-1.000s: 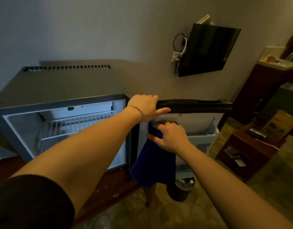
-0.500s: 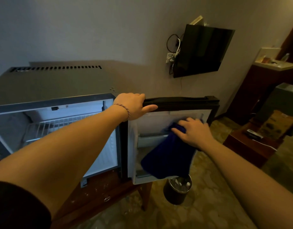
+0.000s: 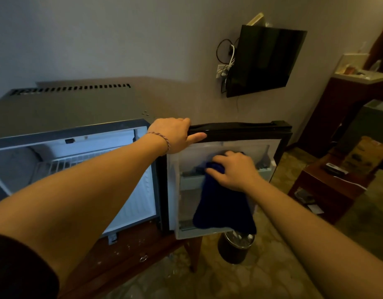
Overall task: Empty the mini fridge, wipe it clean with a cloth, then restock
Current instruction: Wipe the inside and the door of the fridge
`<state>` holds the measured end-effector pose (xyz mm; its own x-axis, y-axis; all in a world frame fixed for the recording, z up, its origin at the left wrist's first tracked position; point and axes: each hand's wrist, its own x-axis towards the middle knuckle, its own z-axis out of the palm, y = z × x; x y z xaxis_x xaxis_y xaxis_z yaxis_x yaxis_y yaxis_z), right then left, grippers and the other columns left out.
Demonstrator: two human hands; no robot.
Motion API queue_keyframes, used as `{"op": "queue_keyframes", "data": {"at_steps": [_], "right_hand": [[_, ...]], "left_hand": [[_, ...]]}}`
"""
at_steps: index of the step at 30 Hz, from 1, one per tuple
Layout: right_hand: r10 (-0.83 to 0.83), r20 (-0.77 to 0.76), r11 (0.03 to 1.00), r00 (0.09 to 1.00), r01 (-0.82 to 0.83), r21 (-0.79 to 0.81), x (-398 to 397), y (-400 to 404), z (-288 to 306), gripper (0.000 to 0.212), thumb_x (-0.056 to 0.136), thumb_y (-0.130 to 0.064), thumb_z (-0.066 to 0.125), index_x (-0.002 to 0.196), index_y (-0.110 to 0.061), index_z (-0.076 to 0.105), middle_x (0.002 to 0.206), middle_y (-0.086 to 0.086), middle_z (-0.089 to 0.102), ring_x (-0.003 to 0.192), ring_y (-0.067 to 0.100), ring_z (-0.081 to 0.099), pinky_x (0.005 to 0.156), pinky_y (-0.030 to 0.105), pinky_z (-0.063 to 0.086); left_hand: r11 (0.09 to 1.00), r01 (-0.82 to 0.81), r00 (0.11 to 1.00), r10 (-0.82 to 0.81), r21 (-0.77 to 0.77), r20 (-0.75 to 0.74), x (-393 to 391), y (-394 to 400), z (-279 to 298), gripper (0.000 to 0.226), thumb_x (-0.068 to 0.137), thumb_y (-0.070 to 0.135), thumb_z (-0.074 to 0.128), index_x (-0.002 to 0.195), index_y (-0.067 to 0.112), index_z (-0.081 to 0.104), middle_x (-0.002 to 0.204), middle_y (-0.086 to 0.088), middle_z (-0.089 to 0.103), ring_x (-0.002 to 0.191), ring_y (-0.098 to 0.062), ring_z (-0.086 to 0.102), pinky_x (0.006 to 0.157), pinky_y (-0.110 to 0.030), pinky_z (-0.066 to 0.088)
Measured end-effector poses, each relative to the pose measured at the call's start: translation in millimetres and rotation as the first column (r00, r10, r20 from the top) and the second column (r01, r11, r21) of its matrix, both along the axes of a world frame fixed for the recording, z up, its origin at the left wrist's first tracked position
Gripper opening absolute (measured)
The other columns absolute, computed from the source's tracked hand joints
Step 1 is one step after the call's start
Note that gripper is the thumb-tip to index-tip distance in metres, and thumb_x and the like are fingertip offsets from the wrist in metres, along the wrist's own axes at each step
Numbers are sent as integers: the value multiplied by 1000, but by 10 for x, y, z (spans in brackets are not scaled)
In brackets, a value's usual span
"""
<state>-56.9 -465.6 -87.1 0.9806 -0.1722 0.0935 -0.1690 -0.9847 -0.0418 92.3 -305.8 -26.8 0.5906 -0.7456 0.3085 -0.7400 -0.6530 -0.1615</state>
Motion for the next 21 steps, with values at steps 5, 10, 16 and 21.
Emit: {"op": "queue_keyframes", "data": {"at_steps": [5,10,16,21], "right_hand": [[70,88,997,994,-73,30,176,553,-35,46,96,-61,47,130,-35,62,128,9,62,115,31,57,95,44,45],[19,85,997,996,-25,73,91,394,-48,45,96,-63,44,129,-38,60,131,6,60,117,32,56,97,49,44],[-190,87,982,978,190,0,-297,-383,-75,46,96,-66,39,129,-39,56,134,3,55,121,31,52,98,51,45],[-257,156,964,954,265,-34,-385,-657,-174,45,97,-62,42,129,-34,57,129,4,55,120,32,50,94,49,49]], "left_hand": [[1000,-26,1000,26,-10,-17,-38,16,24,64,86,82,20,92,23,45,74,4,51,64,-13,52,65,-34,53],[1000,-16,1000,16,-10,-8,-66,36,42,63,86,81,22,91,23,46,74,3,54,64,-14,53,57,-29,43],[1000,-7,1000,7,-8,2,-83,38,51,66,85,81,21,90,22,48,73,1,56,62,-15,54,53,-28,39],[1000,-14,1000,14,-13,-2,-92,30,46,65,86,80,22,93,22,49,74,2,56,63,-14,53,53,-27,39]]}}
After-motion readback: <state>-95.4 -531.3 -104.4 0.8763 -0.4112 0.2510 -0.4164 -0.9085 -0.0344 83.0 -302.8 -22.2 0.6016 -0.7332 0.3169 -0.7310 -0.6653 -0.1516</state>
